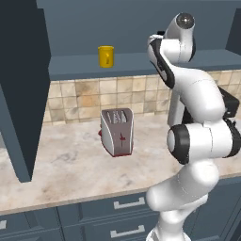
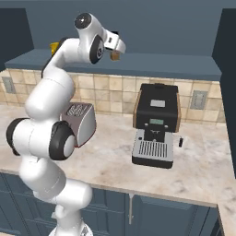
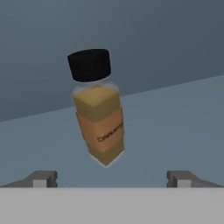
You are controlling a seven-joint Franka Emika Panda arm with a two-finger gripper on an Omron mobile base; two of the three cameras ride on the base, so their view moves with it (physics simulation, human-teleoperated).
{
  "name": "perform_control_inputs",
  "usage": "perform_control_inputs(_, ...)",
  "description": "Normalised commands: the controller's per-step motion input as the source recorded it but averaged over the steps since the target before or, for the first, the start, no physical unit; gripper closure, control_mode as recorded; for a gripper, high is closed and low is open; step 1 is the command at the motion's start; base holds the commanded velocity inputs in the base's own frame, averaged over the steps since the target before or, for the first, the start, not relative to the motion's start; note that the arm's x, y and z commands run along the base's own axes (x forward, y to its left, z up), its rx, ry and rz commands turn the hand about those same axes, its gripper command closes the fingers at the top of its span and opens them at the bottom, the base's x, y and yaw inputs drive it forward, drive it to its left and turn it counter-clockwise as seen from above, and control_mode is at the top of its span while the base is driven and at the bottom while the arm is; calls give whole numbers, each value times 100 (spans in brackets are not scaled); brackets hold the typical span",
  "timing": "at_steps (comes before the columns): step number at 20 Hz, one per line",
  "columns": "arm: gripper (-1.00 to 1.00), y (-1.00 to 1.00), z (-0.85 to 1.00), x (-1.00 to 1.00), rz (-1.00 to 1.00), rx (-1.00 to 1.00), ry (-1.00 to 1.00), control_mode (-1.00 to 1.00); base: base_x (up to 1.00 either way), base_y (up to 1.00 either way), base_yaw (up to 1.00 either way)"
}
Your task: Take the cinnamon bottle from the cabinet and place it on the dining table, next to the plate with the cupcake. Then take the chocolate from the dining counter and place it on the cupcake plate.
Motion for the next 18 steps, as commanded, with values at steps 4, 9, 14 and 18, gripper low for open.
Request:
perform_control_inputs(4, -100, -4, -3, 63, 0, 0, 0, -100, 0, 0, 0)
perform_control_inputs(9, -100, -2, -15, 52, 1, 0, 0, -100, 0, 0, 0)
perform_control_inputs(14, -100, -3, -13, 34, 0, 0, 0, -100, 0, 0, 0)
perform_control_inputs(18, -100, 0, -16, 35, 0, 0, 0, -100, 0, 0, 0)
